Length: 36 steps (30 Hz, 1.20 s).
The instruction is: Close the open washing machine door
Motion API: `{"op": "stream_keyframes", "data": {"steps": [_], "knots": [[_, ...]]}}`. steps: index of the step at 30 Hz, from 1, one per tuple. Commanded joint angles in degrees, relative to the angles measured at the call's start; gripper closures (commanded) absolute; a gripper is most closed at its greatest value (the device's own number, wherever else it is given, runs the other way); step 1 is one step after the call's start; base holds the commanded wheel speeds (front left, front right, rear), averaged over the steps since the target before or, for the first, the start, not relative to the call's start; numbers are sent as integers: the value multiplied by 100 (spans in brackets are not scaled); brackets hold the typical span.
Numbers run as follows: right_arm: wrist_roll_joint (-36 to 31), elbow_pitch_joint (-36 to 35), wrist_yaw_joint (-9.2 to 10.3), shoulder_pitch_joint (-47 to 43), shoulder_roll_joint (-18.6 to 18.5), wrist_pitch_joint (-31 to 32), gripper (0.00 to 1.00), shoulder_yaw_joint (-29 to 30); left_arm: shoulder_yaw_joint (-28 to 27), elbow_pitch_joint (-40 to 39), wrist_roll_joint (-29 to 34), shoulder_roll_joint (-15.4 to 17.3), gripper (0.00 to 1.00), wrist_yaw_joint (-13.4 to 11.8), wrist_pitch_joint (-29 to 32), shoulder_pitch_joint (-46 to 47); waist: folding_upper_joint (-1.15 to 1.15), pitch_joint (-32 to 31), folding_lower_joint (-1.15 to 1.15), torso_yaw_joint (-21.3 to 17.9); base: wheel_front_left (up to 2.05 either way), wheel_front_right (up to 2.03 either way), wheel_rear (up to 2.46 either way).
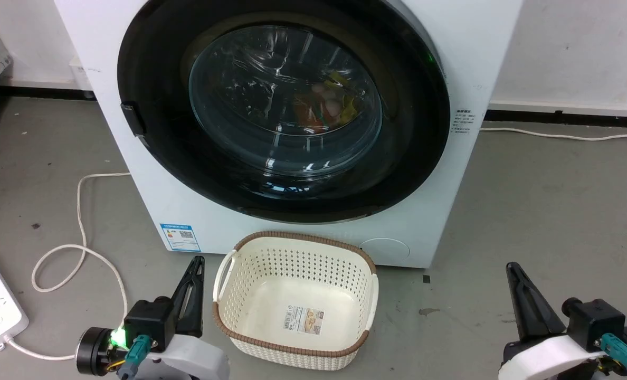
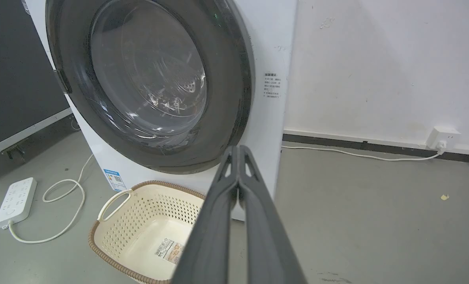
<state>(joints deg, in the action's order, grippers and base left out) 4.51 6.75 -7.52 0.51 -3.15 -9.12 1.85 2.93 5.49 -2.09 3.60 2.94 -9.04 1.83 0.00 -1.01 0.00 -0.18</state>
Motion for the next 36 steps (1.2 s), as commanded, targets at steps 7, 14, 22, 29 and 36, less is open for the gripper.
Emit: {"op": "stream_keyframes", "data": {"steps": [7, 14, 22, 29, 36], "knots": [[-68, -111, 1, -23, 12, 111, 100, -23, -44, -82, 62, -17, 100, -65, 105, -82, 0, 10, 0, 2, 0, 0, 0], [-108, -169, 2, -26, 13, 194, 100, -39, -69, -130, 78, -23, 100, -89, 187, -93, 0, 19, 0, 4, 0, 0, 0], [-153, -236, 2, -30, 15, 288, 100, -59, -99, -185, 95, -29, 100, -116, 281, -104, 0, 30, 0, 6, 0, 0, 0], [-192, -294, 2, -32, 17, 370, 100, -75, -124, -233, 110, -35, 100, -139, 363, -115, 0, 39, 0, 7, 0, 0, 0], [-231, -351, 2, -35, 18, 452, 100, -92, -150, -281, 125, -41, 100, -162, 445, -125, 0, 49, 0, 9, 0, 0, 0]]}}
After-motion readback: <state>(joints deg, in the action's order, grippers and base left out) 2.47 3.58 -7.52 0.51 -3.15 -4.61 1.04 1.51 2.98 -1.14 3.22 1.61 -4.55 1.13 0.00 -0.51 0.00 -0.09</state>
